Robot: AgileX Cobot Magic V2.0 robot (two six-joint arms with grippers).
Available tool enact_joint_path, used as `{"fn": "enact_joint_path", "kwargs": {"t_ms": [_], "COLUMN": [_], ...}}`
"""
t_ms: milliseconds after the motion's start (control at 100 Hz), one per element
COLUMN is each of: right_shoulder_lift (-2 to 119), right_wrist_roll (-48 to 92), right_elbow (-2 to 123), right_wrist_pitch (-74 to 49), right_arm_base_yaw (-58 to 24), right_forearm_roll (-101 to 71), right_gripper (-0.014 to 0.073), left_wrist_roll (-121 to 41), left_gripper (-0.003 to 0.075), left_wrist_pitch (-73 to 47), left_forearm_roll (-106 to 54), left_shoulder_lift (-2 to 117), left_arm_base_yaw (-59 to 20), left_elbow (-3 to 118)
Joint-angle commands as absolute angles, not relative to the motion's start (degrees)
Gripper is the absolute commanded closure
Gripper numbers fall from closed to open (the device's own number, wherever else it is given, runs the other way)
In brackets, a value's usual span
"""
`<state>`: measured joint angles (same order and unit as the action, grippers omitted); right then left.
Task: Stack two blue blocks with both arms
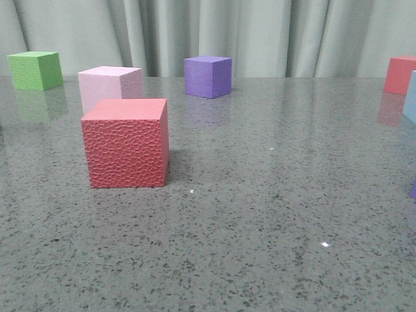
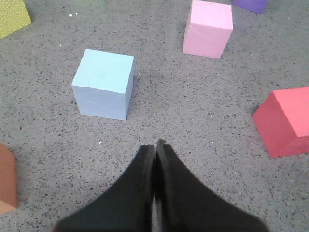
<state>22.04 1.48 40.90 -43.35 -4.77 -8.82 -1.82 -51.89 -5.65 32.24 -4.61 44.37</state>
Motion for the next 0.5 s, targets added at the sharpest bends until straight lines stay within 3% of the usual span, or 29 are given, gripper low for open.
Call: {"fn": "enact_joint_path", "kwargs": {"t_ms": [0, 380, 490], "right_shoulder_lift": [23.0, 23.0, 23.0], "right_wrist_roll": [1.9, 1.9, 1.9], "right_elbow": [42.9, 42.9, 42.9], "right_wrist_pitch": [-39.6, -39.8, -39.8], "right_arm_base_yaw": [-4.8, -4.8, -4.8], "right_forearm_roll": [-9.5, -9.6, -9.6], "right_gripper": [0.0662, 0.0657, 0.059], "left_wrist_roll": [-1.2, -1.2, -1.2], "left_gripper": [0.0739, 0.0736, 0.0673], "left_wrist_pitch": [-48.8, -48.7, -48.7], "left_forearm_roll": [-6.6, -6.6, -6.6], "left_shoulder_lift": [32.8, 32.8, 32.8], "left_arm_base_yaw": [-4.4, -4.4, -4.4], "left_elbow": [46.3, 46.3, 46.3]}}
